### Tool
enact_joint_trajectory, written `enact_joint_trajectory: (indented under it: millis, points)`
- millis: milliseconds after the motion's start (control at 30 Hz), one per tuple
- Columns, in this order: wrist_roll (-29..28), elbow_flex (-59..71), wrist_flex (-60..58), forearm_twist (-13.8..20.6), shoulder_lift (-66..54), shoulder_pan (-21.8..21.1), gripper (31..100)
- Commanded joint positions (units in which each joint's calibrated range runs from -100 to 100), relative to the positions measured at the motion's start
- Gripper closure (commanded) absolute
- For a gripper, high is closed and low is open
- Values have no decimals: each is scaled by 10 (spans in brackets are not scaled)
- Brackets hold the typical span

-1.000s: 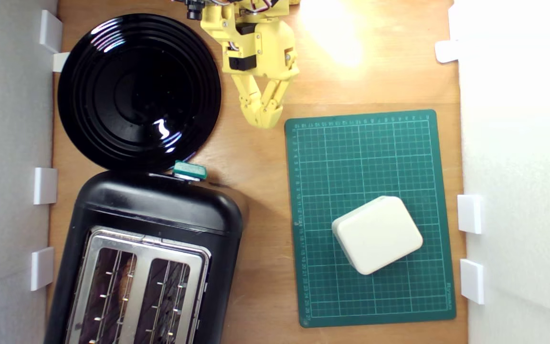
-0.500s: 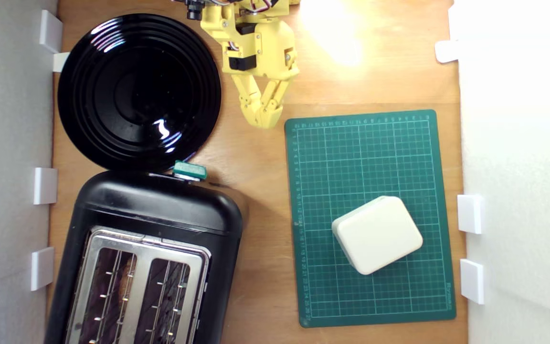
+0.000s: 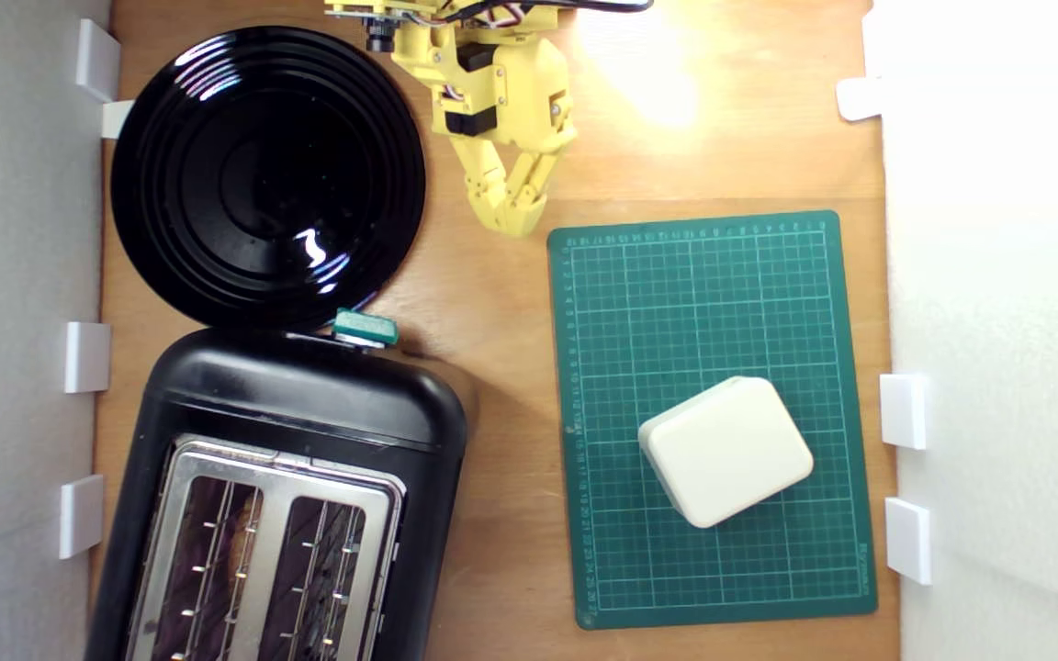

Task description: Start toaster

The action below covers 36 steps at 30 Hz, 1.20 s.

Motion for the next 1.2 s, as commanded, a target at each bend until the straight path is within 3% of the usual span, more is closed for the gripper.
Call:
enact_joint_trajectory:
  millis: [0, 1167]
  points:
    - [-1, 1, 41, 3, -8, -4, 989]
    - [-1, 1, 52, 3, -7, -4, 989]
